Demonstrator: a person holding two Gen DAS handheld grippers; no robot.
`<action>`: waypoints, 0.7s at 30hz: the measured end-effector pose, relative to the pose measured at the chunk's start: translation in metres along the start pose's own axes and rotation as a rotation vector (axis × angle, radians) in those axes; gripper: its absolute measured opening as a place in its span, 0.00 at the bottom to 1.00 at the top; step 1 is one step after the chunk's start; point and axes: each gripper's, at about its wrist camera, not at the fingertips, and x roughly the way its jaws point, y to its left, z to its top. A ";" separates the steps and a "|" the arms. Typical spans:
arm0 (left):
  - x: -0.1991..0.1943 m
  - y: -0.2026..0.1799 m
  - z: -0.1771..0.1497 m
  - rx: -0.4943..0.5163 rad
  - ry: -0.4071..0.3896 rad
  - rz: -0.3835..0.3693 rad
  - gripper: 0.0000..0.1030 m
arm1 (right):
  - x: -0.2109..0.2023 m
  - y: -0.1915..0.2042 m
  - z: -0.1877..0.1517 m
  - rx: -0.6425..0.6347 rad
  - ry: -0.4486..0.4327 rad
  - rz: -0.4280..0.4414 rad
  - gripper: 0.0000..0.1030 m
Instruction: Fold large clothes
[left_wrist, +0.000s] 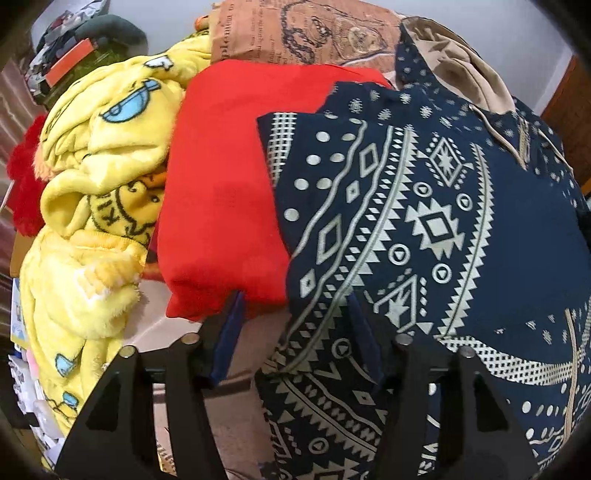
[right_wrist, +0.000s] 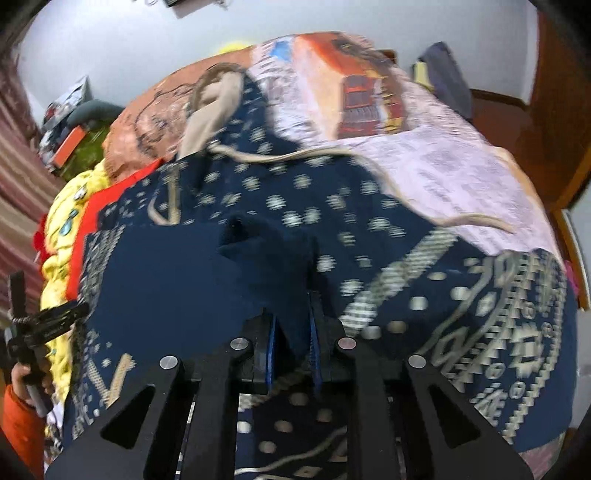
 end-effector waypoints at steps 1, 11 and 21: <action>0.001 0.001 0.000 -0.005 -0.001 -0.003 0.61 | -0.003 -0.002 -0.001 0.006 -0.007 -0.005 0.13; -0.001 0.006 -0.004 -0.008 -0.015 -0.001 0.66 | -0.011 -0.030 -0.012 0.013 0.013 -0.056 0.13; -0.040 -0.003 -0.004 0.071 -0.048 0.007 0.66 | -0.055 -0.024 -0.007 -0.090 -0.046 -0.149 0.37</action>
